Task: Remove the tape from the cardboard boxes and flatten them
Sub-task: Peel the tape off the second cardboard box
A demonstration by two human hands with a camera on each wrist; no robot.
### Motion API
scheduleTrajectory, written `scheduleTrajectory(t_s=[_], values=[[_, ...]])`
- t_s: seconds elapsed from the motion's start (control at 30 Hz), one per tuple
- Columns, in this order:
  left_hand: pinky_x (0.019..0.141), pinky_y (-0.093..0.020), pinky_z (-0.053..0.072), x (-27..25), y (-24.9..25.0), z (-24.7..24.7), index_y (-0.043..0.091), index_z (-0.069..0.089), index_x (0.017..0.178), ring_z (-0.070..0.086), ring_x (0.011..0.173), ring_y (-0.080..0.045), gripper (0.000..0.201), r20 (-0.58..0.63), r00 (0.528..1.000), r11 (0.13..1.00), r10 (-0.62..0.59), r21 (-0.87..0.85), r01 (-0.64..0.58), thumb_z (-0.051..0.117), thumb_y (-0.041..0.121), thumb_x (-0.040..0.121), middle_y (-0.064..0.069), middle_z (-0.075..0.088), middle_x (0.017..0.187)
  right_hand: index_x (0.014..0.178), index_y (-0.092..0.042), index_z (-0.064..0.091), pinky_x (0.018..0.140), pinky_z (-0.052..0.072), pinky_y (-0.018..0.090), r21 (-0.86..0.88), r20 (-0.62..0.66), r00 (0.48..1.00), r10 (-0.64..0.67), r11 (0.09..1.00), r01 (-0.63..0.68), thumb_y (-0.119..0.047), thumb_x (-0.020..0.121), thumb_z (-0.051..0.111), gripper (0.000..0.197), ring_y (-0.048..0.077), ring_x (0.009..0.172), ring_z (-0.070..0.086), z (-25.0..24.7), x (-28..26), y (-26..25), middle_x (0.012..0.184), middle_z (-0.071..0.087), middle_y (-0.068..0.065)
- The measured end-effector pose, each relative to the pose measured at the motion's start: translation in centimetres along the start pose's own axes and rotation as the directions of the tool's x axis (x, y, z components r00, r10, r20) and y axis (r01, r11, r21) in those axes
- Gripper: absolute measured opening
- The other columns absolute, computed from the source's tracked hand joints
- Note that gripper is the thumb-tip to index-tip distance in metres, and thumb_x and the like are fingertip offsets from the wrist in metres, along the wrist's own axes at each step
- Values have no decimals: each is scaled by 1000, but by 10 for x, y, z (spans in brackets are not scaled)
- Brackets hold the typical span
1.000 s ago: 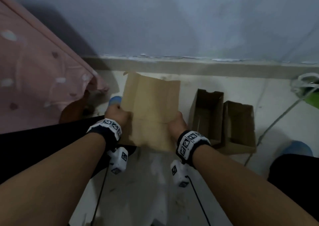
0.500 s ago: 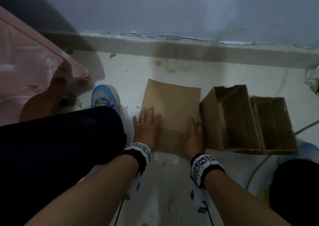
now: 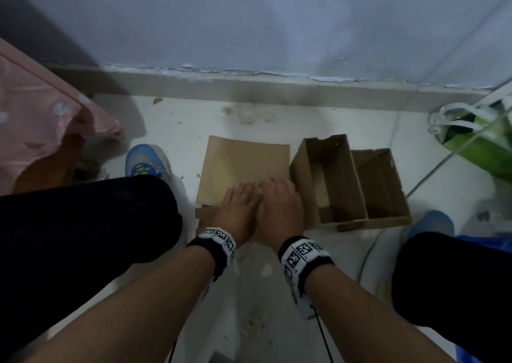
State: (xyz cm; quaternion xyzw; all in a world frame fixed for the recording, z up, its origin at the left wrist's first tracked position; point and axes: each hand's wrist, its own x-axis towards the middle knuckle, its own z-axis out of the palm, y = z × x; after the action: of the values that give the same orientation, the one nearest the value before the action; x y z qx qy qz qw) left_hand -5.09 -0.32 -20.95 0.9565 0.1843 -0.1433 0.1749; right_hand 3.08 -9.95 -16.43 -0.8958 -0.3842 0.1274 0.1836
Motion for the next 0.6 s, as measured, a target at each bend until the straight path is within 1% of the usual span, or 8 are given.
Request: scheduleTrajectory(t_s=[0.1,0.2,0.23,0.3,0.37,0.4,0.47,0.6], values=[[124,-39,21,7,23,-18,14,36,155,29,149,-29,61,-2,999,989,-41,-139,40,55,20,97,-13,28,164,114,-16,69,91,50,44,-12,-204,979,-2,1000,-1,-10,78,68,36,31,109,60,-30,-1,-1,117,67,9],[111,-38,38,9,41,-30,10,49,144,45,136,-32,46,16,998,956,-64,-284,66,54,20,100,-14,44,151,117,-14,63,89,45,42,-30,-309,938,156,984,-173,-12,79,68,38,30,106,55,-61,-8,12,116,63,9],[109,-37,40,9,46,-32,10,50,144,48,134,-32,45,24,997,943,-75,-322,78,55,20,100,-13,46,149,120,-13,60,93,43,42,-37,-257,937,236,967,-254,-16,85,65,36,30,110,54,-69,-10,18,119,62,9],[107,-34,40,8,59,-35,9,48,146,51,132,-30,46,39,993,905,-107,-410,114,53,18,101,-13,48,148,124,-12,56,98,42,43,-84,-46,928,371,924,-373,-32,96,58,34,30,116,56,-78,-17,35,123,63,9],[101,-32,45,9,73,-35,11,48,147,58,126,-30,45,79,985,843,-155,-509,173,50,17,102,-15,55,144,119,-13,60,98,42,42,-177,227,889,398,914,-364,-41,100,50,36,31,111,62,-80,-26,49,119,68,10],[99,-31,48,10,80,-34,13,50,147,60,122,-30,44,106,978,808,-178,-552,207,50,17,103,-15,58,141,116,-14,63,98,42,41,-214,305,874,378,921,-324,-40,100,49,33,31,109,64,-79,-31,54,116,70,10],[101,-34,49,12,94,-33,15,55,144,61,122,-29,41,137,970,759,-202,-604,244,52,18,102,-14,61,139,112,-15,66,98,43,38,-228,332,879,343,933,-278,-29,101,50,24,31,108,66,-77,-39,59,115,72,10],[102,-33,46,19,110,-37,12,63,133,60,123,-29,33,119,973,755,-195,-615,227,55,23,102,-12,64,134,108,-13,67,94,46,36,-155,252,900,355,933,-324,-23,103,47,22,31,107,67,-89,-38,48,113,72,10]])
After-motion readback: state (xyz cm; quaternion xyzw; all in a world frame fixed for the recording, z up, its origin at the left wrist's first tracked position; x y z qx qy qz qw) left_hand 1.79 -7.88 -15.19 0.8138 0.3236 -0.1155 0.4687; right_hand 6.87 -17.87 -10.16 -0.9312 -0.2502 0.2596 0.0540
